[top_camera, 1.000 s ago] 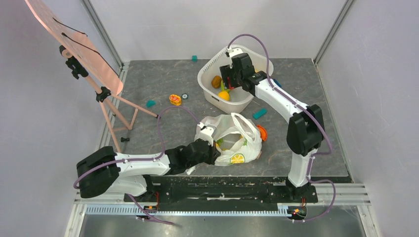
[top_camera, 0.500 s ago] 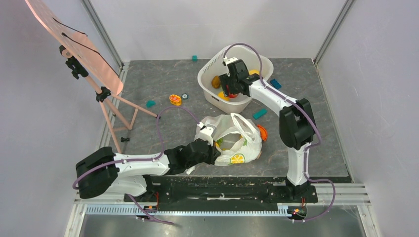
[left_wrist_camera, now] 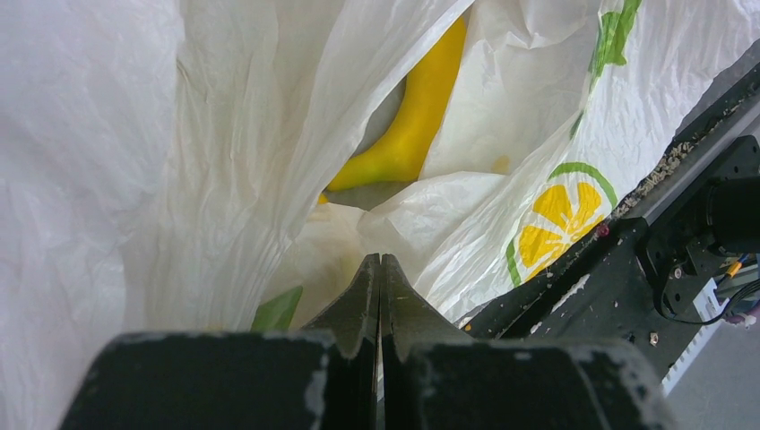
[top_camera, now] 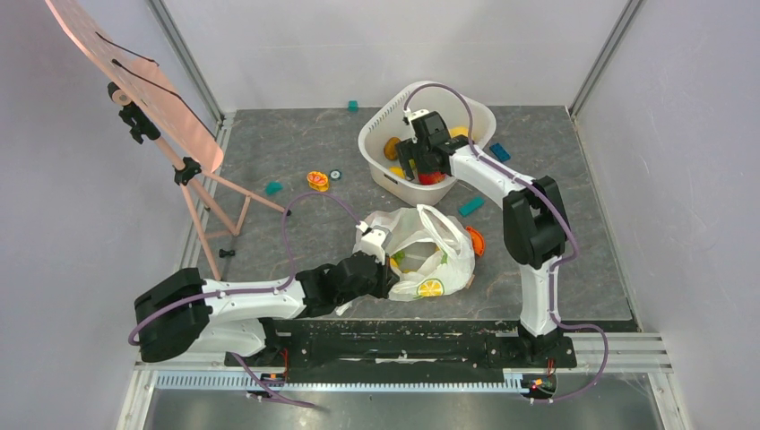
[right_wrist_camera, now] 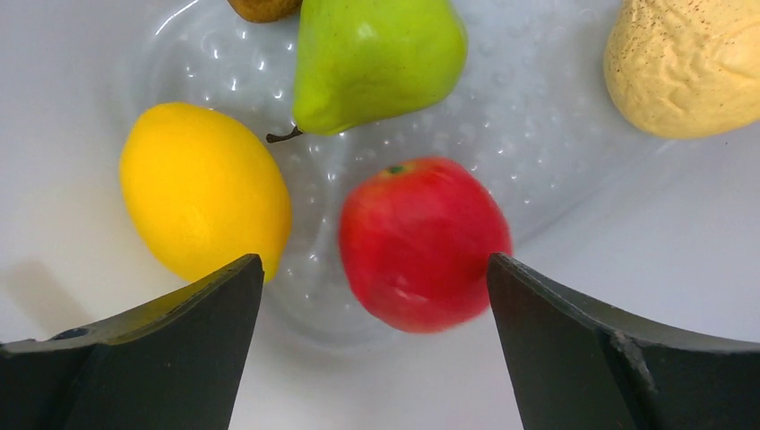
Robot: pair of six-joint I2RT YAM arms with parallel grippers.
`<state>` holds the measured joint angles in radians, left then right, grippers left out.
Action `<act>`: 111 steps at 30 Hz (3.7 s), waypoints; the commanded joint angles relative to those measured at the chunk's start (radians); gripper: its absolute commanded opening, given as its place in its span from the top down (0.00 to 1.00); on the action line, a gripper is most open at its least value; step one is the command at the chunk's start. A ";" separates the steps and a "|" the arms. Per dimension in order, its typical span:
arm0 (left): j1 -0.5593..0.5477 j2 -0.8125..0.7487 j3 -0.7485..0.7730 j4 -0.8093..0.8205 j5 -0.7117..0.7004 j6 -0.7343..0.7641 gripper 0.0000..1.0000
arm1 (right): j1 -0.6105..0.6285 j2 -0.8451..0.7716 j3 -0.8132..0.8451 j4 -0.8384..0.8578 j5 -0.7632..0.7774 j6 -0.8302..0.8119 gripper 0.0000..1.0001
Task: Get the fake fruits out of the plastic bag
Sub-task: Place the fake fruit in the bin, then take out the fake fruit from the plastic bag.
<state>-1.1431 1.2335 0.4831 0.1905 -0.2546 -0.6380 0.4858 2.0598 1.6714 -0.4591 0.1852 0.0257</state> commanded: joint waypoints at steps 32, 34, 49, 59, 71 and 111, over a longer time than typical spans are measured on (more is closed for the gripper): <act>-0.004 0.048 0.042 0.038 -0.025 -0.064 0.98 | 0.526 -1.144 -0.843 0.145 -0.024 0.294 0.75; -0.004 0.056 0.049 0.038 -0.022 -0.063 0.98 | 0.560 -1.140 -0.871 0.157 -0.037 0.311 0.75; -0.003 0.040 0.040 0.032 -0.028 -0.068 0.98 | 0.686 -0.942 -0.950 0.198 0.322 0.430 0.84; -0.003 0.005 0.020 0.021 -0.044 -0.067 0.98 | 0.571 -0.724 -0.909 0.307 0.321 0.391 0.87; -0.003 0.017 0.010 0.033 -0.046 -0.071 0.98 | 0.435 -0.646 -0.863 0.392 0.369 0.356 0.85; -0.004 0.038 0.015 0.050 -0.028 -0.058 0.98 | 0.354 -0.566 -0.905 0.414 0.176 0.446 0.51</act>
<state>-1.1431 1.2671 0.4980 0.2043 -0.2810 -0.6823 0.8387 1.4578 0.7559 -0.0021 0.3016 0.4519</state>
